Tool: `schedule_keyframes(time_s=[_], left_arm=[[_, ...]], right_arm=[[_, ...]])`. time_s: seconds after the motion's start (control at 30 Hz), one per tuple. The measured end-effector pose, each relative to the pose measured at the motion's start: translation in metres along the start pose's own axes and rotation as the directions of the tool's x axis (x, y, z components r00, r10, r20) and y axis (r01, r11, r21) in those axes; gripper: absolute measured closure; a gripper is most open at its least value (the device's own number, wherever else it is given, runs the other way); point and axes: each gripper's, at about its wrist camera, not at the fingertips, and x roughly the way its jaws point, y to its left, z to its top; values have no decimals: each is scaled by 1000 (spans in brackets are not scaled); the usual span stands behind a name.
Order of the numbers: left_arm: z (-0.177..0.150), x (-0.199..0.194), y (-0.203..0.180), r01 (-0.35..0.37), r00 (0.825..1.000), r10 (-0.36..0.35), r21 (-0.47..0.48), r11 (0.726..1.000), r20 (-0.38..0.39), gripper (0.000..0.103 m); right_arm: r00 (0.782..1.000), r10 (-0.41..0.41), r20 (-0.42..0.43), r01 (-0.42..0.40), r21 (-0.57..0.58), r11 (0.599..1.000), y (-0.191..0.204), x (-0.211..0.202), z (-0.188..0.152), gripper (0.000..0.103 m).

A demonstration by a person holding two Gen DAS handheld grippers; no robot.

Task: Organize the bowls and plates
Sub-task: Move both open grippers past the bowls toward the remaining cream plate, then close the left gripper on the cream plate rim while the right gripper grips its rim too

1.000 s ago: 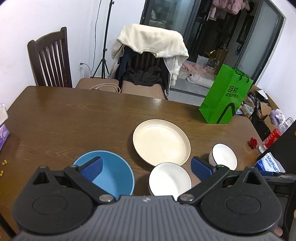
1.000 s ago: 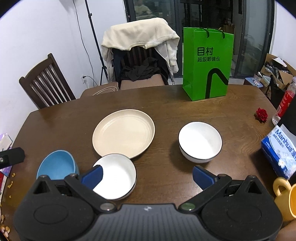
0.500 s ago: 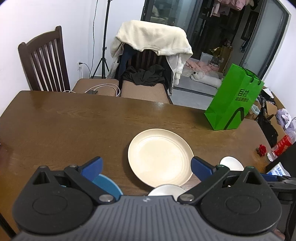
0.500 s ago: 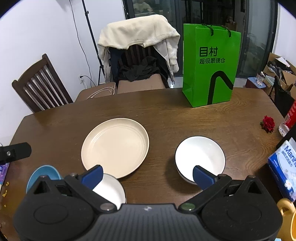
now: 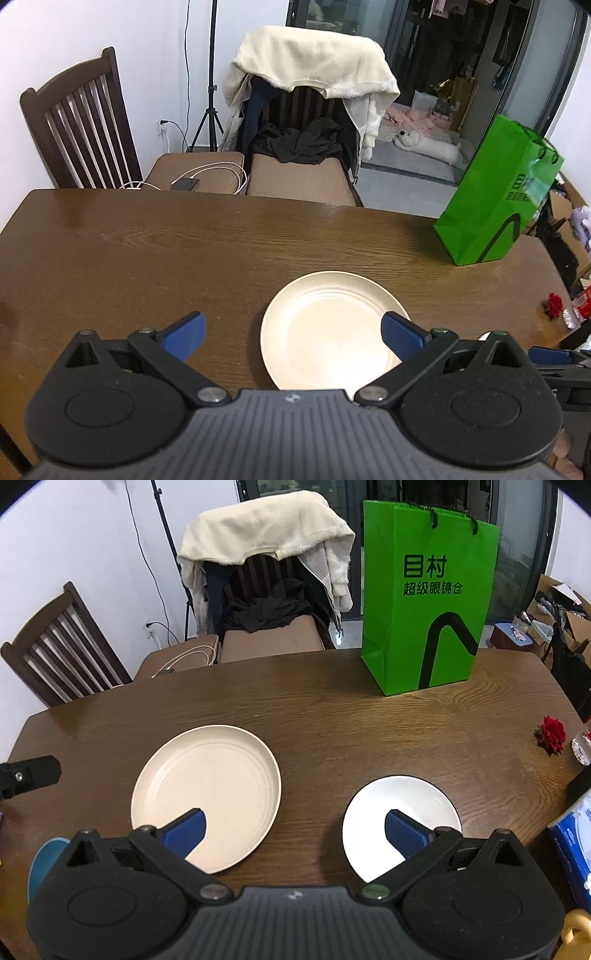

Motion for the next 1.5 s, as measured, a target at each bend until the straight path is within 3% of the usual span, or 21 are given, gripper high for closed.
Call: schedule_keyframes(time_s=[0.33, 0.5, 0.57, 0.8, 1.03, 1.2, 1.5], left_arm=[[9, 50, 5, -30, 998, 29, -14, 999, -52, 0], [9, 74, 10, -50, 995, 47, -31, 998, -85, 0], [8, 82, 13, -71, 993, 66, -46, 996, -95, 2], [1, 110, 19, -85, 986, 76, -60, 995, -149, 7], [-4, 132, 26, -85, 975, 67, -77, 993, -213, 29], [-9, 140, 29, -80, 970, 58, -83, 993, -237, 38], [-13, 155, 34, -40, 953, 4, -115, 993, -301, 79]], right_arm=[[1000, -10, -26, 10, -14, 1000, 0, 36, 13, 2], [999, 1, -52, -2, -4, 1000, -1, 57, 14, 13], [998, 21, -56, -21, -4, 1000, 0, 63, 13, 25], [995, 57, -87, -57, 5, 998, 5, 88, 13, 50], [991, 65, -119, -61, 34, 998, 2, 111, 11, 68], [988, 70, -136, -64, 48, 997, 0, 121, 8, 79], [984, 92, -150, -84, 54, 995, 4, 131, 6, 94]])
